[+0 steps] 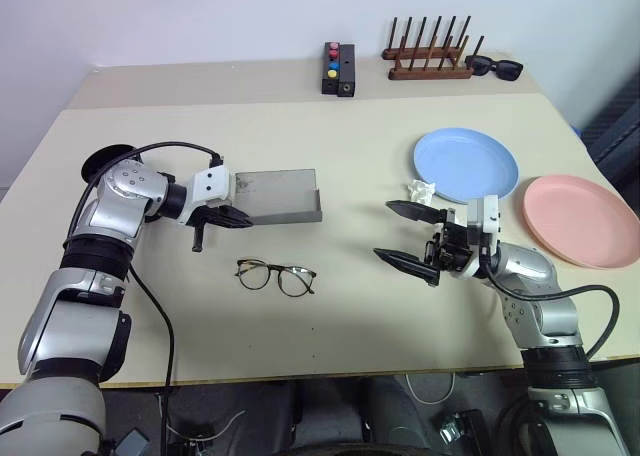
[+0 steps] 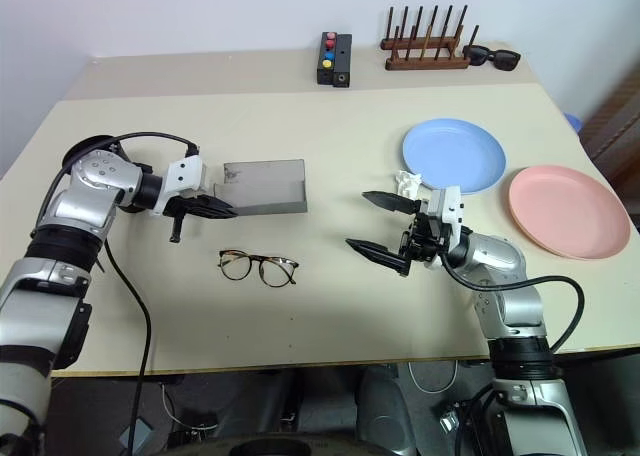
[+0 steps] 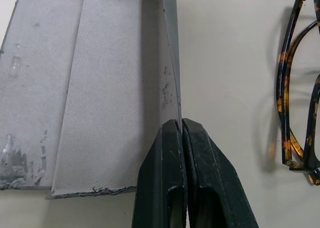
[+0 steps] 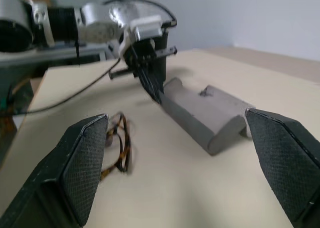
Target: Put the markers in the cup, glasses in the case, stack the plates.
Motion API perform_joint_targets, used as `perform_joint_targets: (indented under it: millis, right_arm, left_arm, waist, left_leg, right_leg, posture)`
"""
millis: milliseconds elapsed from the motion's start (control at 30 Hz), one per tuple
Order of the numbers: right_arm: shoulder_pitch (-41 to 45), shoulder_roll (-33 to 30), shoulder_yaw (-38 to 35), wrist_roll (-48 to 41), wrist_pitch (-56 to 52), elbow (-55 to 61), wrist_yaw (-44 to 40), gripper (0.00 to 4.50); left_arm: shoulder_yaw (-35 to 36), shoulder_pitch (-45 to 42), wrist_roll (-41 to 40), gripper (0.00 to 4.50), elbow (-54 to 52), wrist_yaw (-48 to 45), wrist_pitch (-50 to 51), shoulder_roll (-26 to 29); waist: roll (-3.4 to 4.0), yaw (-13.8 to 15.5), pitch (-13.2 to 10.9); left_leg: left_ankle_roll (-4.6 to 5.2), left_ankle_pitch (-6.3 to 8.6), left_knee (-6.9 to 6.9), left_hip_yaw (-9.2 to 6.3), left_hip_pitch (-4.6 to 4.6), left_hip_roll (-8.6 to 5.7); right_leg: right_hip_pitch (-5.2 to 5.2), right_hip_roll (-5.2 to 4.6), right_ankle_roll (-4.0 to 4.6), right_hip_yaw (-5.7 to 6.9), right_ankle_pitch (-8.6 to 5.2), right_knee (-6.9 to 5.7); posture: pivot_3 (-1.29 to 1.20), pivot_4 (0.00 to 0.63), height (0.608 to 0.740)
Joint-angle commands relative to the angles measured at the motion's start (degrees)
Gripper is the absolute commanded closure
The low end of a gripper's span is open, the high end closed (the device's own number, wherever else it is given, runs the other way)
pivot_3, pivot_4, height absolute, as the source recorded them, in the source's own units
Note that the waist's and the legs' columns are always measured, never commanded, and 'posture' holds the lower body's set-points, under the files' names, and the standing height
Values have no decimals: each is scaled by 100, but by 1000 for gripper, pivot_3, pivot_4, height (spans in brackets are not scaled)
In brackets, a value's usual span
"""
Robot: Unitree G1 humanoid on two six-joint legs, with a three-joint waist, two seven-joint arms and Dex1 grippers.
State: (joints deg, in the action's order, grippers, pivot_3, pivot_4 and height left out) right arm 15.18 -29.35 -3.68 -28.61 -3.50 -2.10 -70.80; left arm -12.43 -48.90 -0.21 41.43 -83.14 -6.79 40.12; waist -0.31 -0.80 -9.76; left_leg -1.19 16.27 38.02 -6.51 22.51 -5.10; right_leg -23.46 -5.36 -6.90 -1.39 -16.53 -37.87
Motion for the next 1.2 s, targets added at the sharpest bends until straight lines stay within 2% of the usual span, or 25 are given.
perform_joint_targets:
  millis: [33, 467, 733, 1200]
  right_arm:
    - [-7, -212, 11, 174, 293, -105, -219, 0]
    - [-260, -643, -203, 144, 445, -203, -347, 0]
    - [-394, -641, -206, 95, 299, 145, -87, 0]
    - [-496, -561, -146, 67, 290, 263, 35, 0]
  left_arm:
    - [185, 52, -104, 4467, -240, 70, -58, 81]
    - [318, 305, -270, 4467, -171, -35, -79, 191]
    - [382, 269, -411, 4467, -87, -594, -176, 350]
    - [261, 430, -296, 4467, -149, -859, -534, 407]
  waist:
    - [0, -2, 0]
    - [-1, 1, 0]
    - [-1, -2, 0]
    - [-1, -1, 0]
  left_leg:
    - [0, 0, 0, 1, 0, 0]
    - [0, 0, 2, 2, 0, 1]
    - [0, 0, 2, 3, 0, 1]
    - [1, 0, 4, 2, 0, 1]
  right_leg:
    - [0, 0, 0, 0, 0, 0]
    - [-1, -1, -1, 0, -1, -4]
    - [-1, -1, -1, 0, -1, -4]
    - [-1, 0, -1, 0, -1, -5]
  posture:
    - [0, 150, 740]
    - [0, 150, 740]
    - [0, 150, 740]
    - [0, 150, 740]
